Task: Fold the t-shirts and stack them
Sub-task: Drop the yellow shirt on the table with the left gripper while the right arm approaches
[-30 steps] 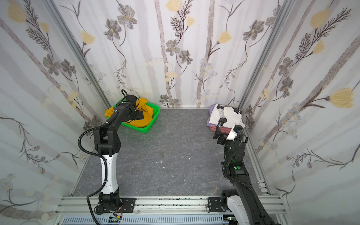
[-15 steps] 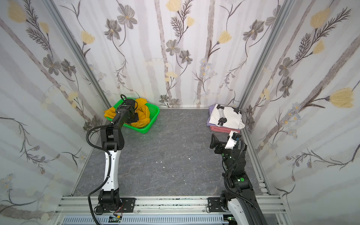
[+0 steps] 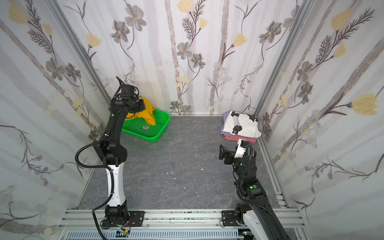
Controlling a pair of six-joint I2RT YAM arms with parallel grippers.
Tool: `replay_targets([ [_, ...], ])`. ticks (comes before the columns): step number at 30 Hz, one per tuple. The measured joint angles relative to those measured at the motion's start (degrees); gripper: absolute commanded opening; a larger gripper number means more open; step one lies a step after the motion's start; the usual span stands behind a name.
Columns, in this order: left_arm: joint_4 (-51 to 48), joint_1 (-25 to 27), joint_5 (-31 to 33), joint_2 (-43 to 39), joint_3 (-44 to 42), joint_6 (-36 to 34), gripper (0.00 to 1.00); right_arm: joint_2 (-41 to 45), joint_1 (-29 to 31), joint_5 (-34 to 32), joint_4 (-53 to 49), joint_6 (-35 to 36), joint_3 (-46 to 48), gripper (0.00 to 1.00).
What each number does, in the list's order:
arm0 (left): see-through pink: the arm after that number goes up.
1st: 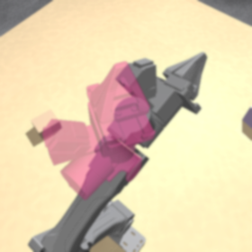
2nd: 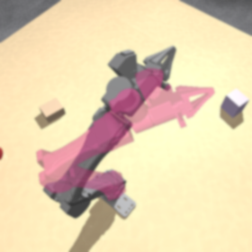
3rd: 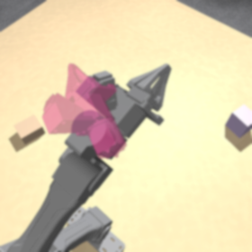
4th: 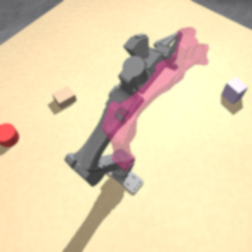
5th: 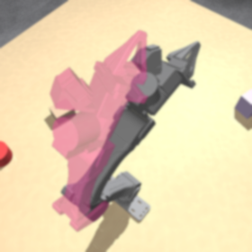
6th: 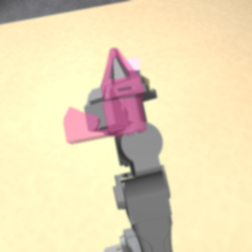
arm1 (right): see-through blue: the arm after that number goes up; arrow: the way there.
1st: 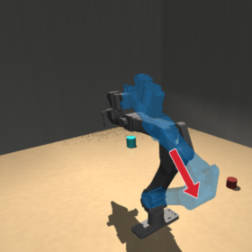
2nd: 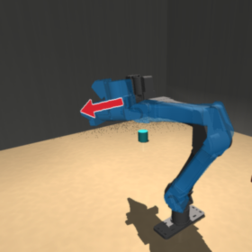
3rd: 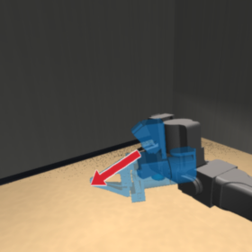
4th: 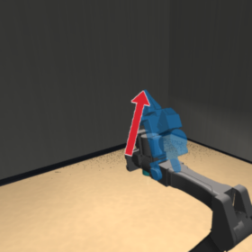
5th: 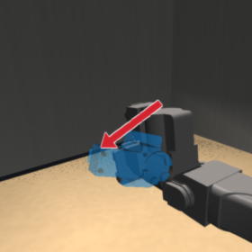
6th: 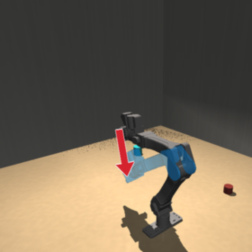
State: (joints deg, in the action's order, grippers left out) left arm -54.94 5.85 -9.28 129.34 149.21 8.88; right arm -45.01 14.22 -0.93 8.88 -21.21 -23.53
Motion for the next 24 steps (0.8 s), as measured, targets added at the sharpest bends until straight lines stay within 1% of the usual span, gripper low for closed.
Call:
replay_targets([
  [3, -1.40, 6.12, -7.13, -10.16, 1.75, -1.84, 0.00, -1.20, 0.09, 0.70, 0.63, -0.22, -0.17, 1.00],
  [5, -0.66, 9.40, -13.18, -16.90, 2.16, -2.62, 0.00, -2.05, 0.13, 0.87, 0.55, -0.20, -0.81, 1.00],
  [8, 1.79, 10.99, -18.71, -23.08, -0.02, -0.92, 0.00, -2.64, 0.13, 0.87, 0.57, -0.20, -2.29, 1.00],
  [10, 3.89, 11.43, -21.44, -26.34, -5.11, 0.70, 0.00, -2.99, 0.13, 0.85, 0.55, -0.20, -3.06, 1.00],
  [11, 4.87, 11.65, -22.45, -28.09, -8.92, 1.75, 0.09, -3.43, 0.13, 0.83, 0.50, -0.17, -3.61, 1.00],
  [12, 5.70, 11.72, -23.02, -29.29, -12.46, 2.27, 0.39, -3.91, 0.13, 0.79, 0.42, -0.17, -4.20, 1.00],
  [13, 6.78, 11.74, -23.32, -30.86, -17.66, 3.23, 0.87, -4.55, 0.13, 0.63, 0.20, -0.15, -5.03, 1.00],
  [14, 7.10, 11.69, -23.08, -32.22, -21.59, 3.78, 1.00, -5.16, 0.13, 0.61, -0.11, -0.07, -5.81, 1.00],
  [16, 8.48, 11.26, -22.56, -35.30, -28.52, 5.14, 1.00, -6.43, 0.13, 0.59, -0.17, 0.48, -7.19, 1.00],
  [19, 12.85, 9.38, -22.67, -38.91, -35.30, 7.17, 1.00, -8.09, 0.13, 0.61, -0.15, 0.52, -8.31, 1.00],
  [20, 14.34, 8.35, -22.69, -39.34, -36.81, 8.61, 1.00, -8.59, 0.13, 0.68, -0.15, 0.52, -8.41, 1.00],
  [24, 17.07, 5.14, -22.86, -38.27, -40.61, 10.29, 1.00, -11.04, 0.59, 1.75, -0.07, 0.48, -8.72, 1.00],
])
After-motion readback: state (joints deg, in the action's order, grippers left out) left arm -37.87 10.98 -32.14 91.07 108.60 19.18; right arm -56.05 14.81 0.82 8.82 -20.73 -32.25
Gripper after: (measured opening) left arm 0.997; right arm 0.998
